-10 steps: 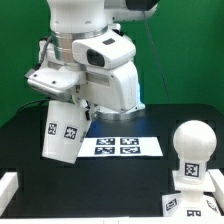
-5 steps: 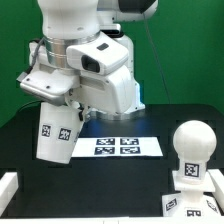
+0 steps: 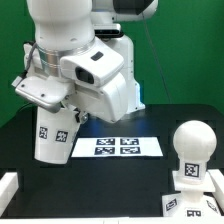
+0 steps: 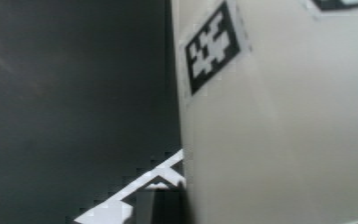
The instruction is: Assemble lamp
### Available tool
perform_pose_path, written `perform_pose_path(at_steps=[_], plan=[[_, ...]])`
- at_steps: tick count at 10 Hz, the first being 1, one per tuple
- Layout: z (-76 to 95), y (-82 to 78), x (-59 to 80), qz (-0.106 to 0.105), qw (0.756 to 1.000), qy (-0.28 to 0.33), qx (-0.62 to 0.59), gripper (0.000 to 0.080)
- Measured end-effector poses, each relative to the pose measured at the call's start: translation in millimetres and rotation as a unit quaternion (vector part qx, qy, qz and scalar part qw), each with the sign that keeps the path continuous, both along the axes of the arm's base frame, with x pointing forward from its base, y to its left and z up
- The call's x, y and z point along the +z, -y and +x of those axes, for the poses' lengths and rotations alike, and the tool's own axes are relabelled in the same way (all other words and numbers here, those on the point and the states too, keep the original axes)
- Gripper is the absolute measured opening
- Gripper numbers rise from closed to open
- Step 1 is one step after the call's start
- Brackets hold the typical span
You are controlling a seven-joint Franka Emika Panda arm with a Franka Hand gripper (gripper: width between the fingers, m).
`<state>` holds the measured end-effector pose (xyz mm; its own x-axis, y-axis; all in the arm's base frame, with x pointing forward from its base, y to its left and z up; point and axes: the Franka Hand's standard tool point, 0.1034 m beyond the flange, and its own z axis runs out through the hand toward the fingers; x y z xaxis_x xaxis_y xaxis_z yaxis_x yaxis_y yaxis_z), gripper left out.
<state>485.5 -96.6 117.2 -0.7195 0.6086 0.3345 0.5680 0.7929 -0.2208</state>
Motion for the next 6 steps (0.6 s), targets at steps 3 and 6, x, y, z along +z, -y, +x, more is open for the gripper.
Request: perform_pose_path(at_steps=[3, 6], plan=[[-11.9, 12.5, -1.8, 0.009, 0.998, -0.063, -0.021, 0.0041], [-22.1, 33.0, -5.5, 0.020, 0.989, -0.133, -0.064, 0.0041]])
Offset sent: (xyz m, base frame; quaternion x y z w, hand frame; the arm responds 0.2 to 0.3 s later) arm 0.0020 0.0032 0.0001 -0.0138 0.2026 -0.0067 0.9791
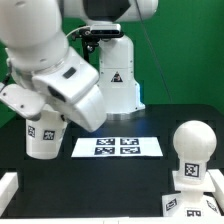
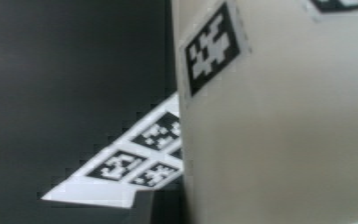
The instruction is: Assemble lamp
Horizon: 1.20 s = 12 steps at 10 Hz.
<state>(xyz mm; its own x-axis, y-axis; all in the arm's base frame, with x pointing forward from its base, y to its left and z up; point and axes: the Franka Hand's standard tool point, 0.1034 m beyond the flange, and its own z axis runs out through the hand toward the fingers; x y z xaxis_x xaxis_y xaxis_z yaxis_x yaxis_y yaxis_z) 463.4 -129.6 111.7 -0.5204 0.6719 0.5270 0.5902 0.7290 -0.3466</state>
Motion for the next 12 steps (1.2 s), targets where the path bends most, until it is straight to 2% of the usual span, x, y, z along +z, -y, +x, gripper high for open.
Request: perform_pose_path(at_steps=[3, 4, 5, 6, 7, 10, 11, 12], plan=[[3.2, 5.0, -2.3, -0.014, 1.000, 0.007, 0.000, 0.0041], [6.7, 7.0, -3.8, -0.026, 0.999, 0.019, 0.003, 0.0041], [10.4, 6.3, -2.2, -0.029, 0.999, 0.038, 0.012, 0.0041], [12.2, 1.9, 2.8, -0.026, 0.998, 0.054, 0.020, 0.0041], [11.5, -9.4, 8.4, -0.026, 0.997, 0.058, 0.035, 0.0041], [23.2, -34.2, 8.8, -0.038, 0.993, 0.086, 0.066, 0.0041], [30.8, -33.2, 7.1, -0.057, 0.988, 0.125, 0.065, 0.0041], [30.2, -30.6, 8.6, -0.085, 0.979, 0.174, 0.067, 0.0041]])
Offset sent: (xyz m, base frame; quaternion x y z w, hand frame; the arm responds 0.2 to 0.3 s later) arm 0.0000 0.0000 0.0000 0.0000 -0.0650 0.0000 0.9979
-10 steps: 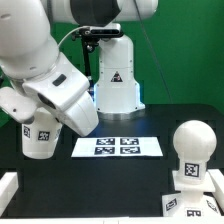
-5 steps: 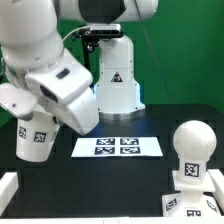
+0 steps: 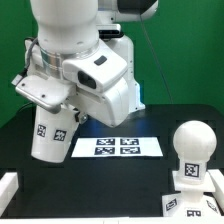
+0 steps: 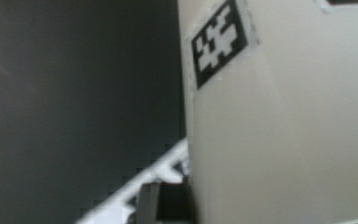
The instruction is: Assemble lamp
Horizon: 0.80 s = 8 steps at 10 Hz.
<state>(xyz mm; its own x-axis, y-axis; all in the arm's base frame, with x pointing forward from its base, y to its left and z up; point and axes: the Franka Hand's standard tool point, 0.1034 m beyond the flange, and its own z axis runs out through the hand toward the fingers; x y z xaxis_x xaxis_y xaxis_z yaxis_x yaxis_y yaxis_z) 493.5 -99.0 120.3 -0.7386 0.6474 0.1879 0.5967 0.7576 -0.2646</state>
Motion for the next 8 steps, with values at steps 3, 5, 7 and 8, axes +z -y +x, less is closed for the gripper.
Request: perform_pose_path(at_steps=[3, 5, 7, 8], plan=[[1.5, -2.5, -3.0, -0.047, 0.997, 0.062, 0.024, 0.0041], [-1.3, -11.6, -6.2, -0.048, 0.995, 0.075, 0.037, 0.0041], [4.0, -23.1, -8.8, -0.060, 0.993, 0.096, 0.042, 0.0041], [6.0, -30.2, -10.7, -0.075, 0.990, 0.109, 0.044, 0.0041]])
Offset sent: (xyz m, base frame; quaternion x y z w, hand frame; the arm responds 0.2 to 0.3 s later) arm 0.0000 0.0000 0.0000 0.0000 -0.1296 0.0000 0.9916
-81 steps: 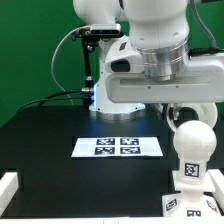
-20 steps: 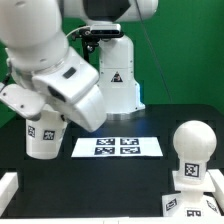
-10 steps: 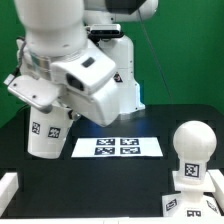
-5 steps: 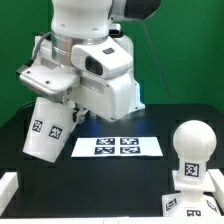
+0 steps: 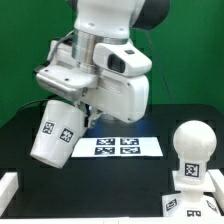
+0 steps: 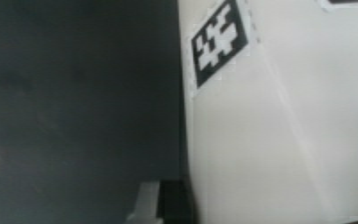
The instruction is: Assemble lamp
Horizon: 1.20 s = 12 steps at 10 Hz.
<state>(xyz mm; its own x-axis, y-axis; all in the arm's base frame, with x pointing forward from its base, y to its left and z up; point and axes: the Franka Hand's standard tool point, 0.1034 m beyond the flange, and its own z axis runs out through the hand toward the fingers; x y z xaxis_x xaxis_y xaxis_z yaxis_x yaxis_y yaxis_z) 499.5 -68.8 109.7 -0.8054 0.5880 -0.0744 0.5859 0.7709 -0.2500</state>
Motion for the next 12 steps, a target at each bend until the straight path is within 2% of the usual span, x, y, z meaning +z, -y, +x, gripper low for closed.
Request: perform_pose_path(at_steps=[1, 3, 7, 9, 12], plan=[[-2.5, -5.8, -4.5, -0.007, 1.000, 0.002, -0.007, 0.0041], [0.6, -17.1, -8.4, -0.032, 0.998, 0.046, -0.002, 0.0041], [-2.2, -31.0, -16.4, -0.068, 0.992, 0.108, 0.017, 0.0041], [-9.0, -22.0, -26.5, -0.059, 0.996, 0.063, 0.002, 0.0041], [-18.1, -20.4, -45.3, -0.068, 0.997, 0.036, 0.001, 0.0041]])
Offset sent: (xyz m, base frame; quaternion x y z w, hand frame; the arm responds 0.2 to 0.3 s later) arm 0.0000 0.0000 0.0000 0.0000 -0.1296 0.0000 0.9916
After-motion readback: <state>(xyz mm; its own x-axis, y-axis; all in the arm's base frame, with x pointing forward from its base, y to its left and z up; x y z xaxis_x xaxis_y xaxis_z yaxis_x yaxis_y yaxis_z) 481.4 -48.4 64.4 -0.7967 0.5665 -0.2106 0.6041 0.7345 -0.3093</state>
